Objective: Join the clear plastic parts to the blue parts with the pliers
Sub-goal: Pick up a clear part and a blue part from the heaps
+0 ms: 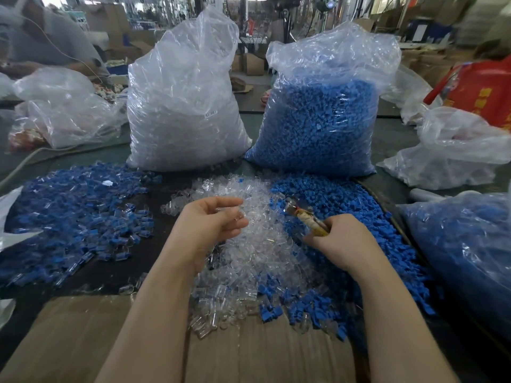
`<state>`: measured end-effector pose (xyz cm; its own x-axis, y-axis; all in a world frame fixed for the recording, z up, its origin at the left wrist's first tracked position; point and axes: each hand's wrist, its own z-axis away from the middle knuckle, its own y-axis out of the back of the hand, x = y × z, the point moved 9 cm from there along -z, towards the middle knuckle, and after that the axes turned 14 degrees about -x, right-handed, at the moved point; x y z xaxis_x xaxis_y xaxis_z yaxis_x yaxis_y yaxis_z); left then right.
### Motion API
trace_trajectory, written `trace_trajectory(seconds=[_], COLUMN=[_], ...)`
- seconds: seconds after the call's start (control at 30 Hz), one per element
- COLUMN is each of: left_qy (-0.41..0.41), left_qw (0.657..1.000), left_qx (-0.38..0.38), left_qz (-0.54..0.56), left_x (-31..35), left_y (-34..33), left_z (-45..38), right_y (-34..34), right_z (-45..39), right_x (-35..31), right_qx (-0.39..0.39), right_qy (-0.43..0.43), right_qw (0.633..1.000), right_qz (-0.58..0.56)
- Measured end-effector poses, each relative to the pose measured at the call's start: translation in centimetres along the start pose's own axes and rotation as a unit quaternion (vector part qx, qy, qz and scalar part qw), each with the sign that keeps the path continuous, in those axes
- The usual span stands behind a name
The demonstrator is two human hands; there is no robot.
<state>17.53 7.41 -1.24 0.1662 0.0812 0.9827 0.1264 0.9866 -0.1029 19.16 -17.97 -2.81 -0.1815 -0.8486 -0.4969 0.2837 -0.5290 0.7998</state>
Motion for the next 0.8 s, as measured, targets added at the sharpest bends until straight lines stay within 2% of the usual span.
trace_trajectory(seconds=[0.13, 0.27, 0.43, 0.6, 0.8], left_qy=[0.011, 0.018, 0.014, 0.005, -0.002], left_qw=[1.0, 1.0, 1.0, 0.998, 0.999], left_qx=[-0.005, 0.007, -0.012, -0.027, -0.033], left_qz=[0.007, -0.021, -0.009, 0.055, 0.02], left_x=[-0.17, -0.11, 0.03, -0.11, 0.18], left_y=[-0.11, 0.18, -0.2, -0.47, -0.51], left_z=[-0.15, -0.24, -0.18, -0.15, -0.06], right_y=[-0.69, -0.64, -0.26, -0.97, -0.9], right_z=[0.01, -0.14, -0.12, -0.54, -0.42], right_x=[-0.29, -0.23, -0.17, -0.09, 0.17], right_qx=[-0.019, -0.041, -0.013, -0.022, 0.003], right_qy=[-0.011, 0.002, -0.012, -0.01, -0.038], right_qw=[0.997, 0.996, 0.992, 0.992, 0.994], right_qz=[0.077, 0.079, 0.128, 0.123, 0.104])
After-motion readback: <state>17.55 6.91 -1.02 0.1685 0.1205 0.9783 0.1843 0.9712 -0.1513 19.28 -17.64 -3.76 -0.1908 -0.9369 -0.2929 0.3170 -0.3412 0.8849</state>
